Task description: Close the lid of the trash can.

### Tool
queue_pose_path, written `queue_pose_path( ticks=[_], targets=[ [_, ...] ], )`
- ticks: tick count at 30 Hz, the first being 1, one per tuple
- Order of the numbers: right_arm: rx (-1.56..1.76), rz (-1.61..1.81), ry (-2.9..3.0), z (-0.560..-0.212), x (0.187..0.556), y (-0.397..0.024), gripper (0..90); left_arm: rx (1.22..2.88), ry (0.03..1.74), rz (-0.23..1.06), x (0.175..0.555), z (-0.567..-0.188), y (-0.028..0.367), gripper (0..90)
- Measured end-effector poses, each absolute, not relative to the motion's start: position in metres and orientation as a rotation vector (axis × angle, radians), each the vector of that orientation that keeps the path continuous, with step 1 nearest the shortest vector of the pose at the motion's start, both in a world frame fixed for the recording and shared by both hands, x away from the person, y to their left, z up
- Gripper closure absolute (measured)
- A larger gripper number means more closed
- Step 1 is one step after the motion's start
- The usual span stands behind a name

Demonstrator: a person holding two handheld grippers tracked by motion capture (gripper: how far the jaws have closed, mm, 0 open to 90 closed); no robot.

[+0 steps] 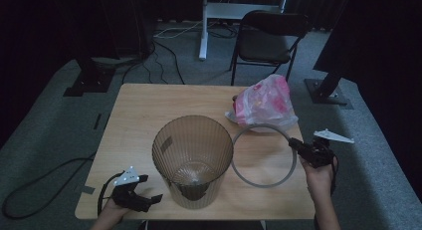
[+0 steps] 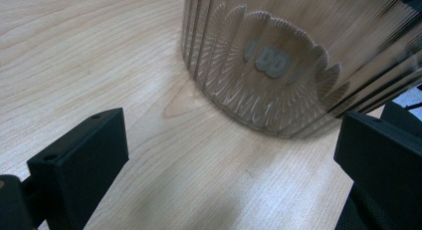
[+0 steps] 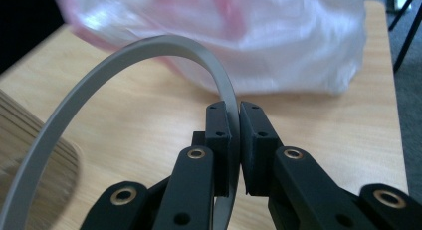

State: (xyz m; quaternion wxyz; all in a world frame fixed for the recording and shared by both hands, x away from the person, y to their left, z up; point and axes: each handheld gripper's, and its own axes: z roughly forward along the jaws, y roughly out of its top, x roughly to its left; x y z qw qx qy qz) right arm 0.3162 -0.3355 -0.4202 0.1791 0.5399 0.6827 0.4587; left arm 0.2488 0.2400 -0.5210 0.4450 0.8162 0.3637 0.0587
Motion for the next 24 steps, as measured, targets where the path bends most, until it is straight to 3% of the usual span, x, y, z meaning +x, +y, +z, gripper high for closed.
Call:
queue_pose_path(
  ticks=[24],
  targets=[
    [1.261,1.676,1.665,-0.297,0.299,-0.346,84.0,2.028,0.898,0.144,0.249,-0.521,0.24,0.7]
  ],
)
